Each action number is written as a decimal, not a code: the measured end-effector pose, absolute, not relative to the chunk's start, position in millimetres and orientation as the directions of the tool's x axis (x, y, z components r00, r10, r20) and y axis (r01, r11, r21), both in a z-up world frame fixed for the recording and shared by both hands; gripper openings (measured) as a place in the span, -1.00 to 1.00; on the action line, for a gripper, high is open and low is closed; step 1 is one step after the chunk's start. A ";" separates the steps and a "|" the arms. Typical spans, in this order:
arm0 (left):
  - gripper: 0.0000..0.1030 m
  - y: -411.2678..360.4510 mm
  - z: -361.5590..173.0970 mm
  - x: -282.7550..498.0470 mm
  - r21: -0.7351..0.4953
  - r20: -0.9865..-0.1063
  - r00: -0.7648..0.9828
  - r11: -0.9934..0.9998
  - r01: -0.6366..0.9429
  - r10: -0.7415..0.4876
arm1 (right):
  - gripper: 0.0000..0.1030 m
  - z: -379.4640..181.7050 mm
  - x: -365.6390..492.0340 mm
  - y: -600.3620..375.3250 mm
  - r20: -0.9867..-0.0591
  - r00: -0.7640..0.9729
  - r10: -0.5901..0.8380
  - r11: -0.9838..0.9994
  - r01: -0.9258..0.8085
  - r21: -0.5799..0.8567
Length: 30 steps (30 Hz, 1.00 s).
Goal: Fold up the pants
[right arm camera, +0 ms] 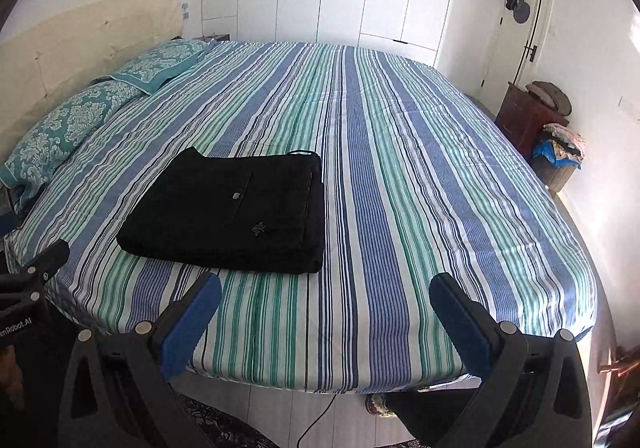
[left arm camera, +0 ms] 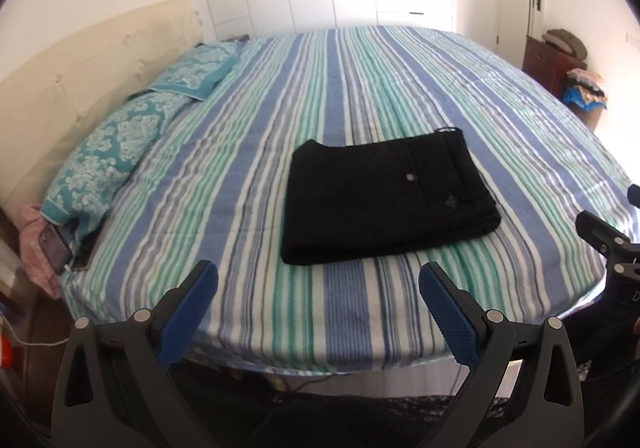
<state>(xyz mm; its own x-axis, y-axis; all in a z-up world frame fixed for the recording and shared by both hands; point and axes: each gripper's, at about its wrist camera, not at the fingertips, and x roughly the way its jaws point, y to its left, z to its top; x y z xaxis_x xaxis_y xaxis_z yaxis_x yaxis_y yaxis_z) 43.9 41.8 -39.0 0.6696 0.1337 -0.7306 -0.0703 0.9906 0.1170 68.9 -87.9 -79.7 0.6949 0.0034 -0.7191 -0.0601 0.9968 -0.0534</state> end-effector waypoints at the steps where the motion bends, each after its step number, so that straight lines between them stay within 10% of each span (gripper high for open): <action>1: 0.96 41.3 -37.5 43.2 0.105 -0.738 0.664 0.992 -0.067 0.123 | 1.00 -76.4 66.1 -85.4 -0.717 0.697 0.006 0.996 -0.065 -0.055; 30: 0.98 34.7 -15.5 35.2 0.076 -0.767 0.633 0.994 -0.074 0.106 | 1.00 -41.5 42.5 -76.8 -0.712 0.702 0.015 0.994 -0.089 -0.067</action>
<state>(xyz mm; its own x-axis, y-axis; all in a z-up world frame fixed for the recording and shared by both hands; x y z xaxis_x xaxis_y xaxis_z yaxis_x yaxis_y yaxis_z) 35.2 34.7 -15.5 0.6330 0.1055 -0.7669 -0.0735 0.9944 0.0762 42.5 -76.8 -41.5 0.7021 0.0147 -0.7119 -0.0889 0.9938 -0.0672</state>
